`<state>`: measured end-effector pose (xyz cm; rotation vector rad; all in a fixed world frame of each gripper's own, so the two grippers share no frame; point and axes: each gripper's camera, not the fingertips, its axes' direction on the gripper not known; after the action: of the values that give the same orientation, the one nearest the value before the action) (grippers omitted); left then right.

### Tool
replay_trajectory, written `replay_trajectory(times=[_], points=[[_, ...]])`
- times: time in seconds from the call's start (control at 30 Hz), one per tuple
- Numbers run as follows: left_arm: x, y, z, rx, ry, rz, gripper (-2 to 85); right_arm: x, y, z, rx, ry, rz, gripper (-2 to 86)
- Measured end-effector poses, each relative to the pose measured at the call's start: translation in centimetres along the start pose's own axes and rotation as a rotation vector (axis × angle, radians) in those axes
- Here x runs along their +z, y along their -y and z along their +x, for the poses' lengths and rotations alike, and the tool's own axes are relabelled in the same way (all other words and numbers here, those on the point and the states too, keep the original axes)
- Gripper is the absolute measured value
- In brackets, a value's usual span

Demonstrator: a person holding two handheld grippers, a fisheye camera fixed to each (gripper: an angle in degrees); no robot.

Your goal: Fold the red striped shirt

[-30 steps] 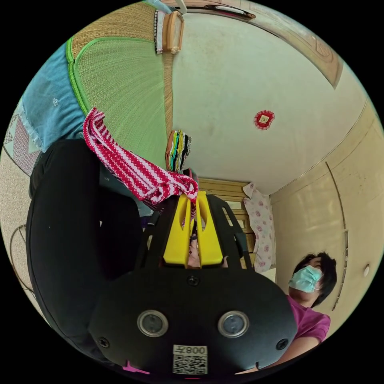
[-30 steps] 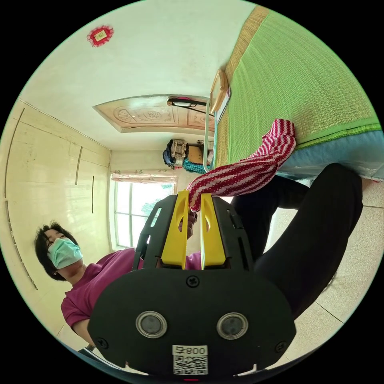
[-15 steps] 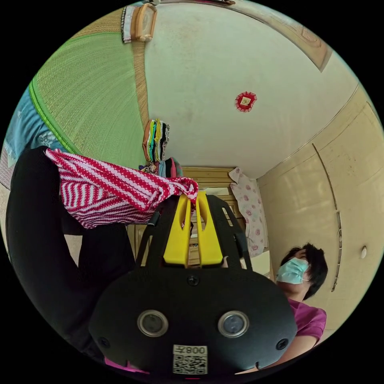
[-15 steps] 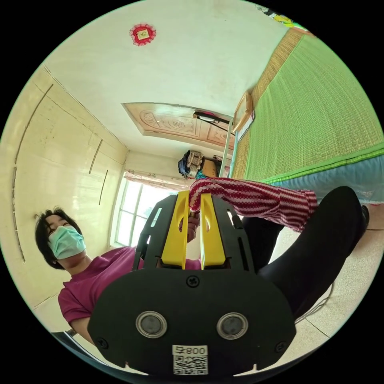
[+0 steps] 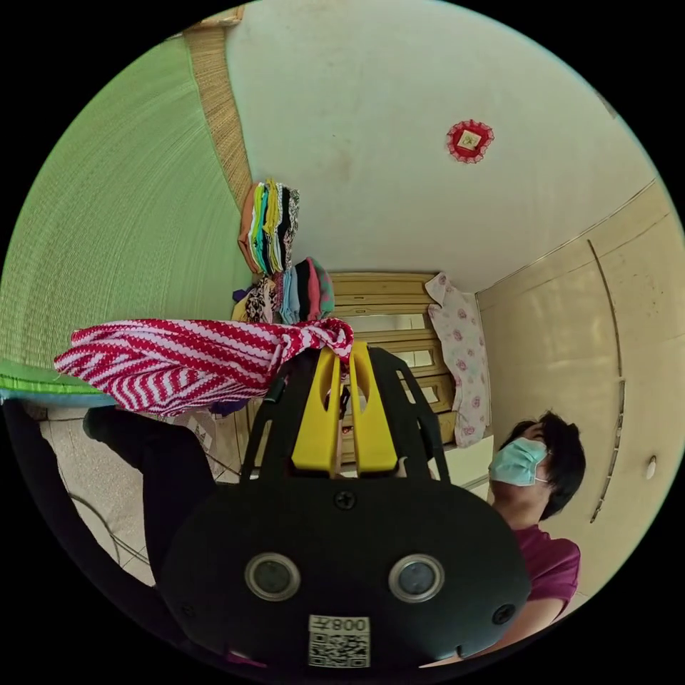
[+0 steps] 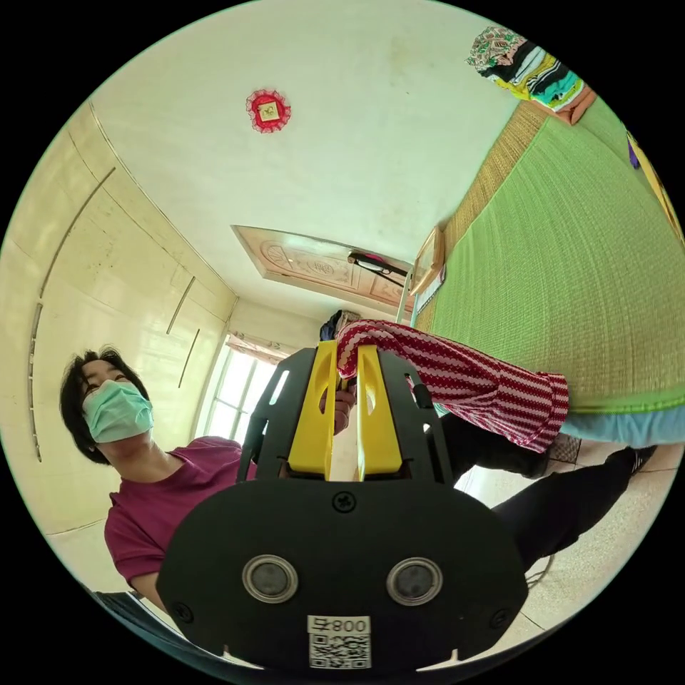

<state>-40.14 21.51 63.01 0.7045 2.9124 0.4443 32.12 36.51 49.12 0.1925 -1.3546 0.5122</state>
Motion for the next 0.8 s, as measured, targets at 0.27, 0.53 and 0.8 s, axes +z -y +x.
replay_trajectory(times=[0.27,0.53,0.8], points=[[15.1,22.9,-18.0,0.072,-0.07,-0.035,2.3,-4.6,21.6,0.5,-0.031,-0.093,-0.046,3.2],[32.9,47.2,-21.8,0.295,0.066,-0.037,2.4,-10.1,50.0,-6.8,-0.098,-0.144,0.001,3.6],[49.5,59.7,-24.6,0.564,0.123,-0.035,2.5,-20.6,71.5,-20.8,-0.253,-0.141,0.12,3.7]])
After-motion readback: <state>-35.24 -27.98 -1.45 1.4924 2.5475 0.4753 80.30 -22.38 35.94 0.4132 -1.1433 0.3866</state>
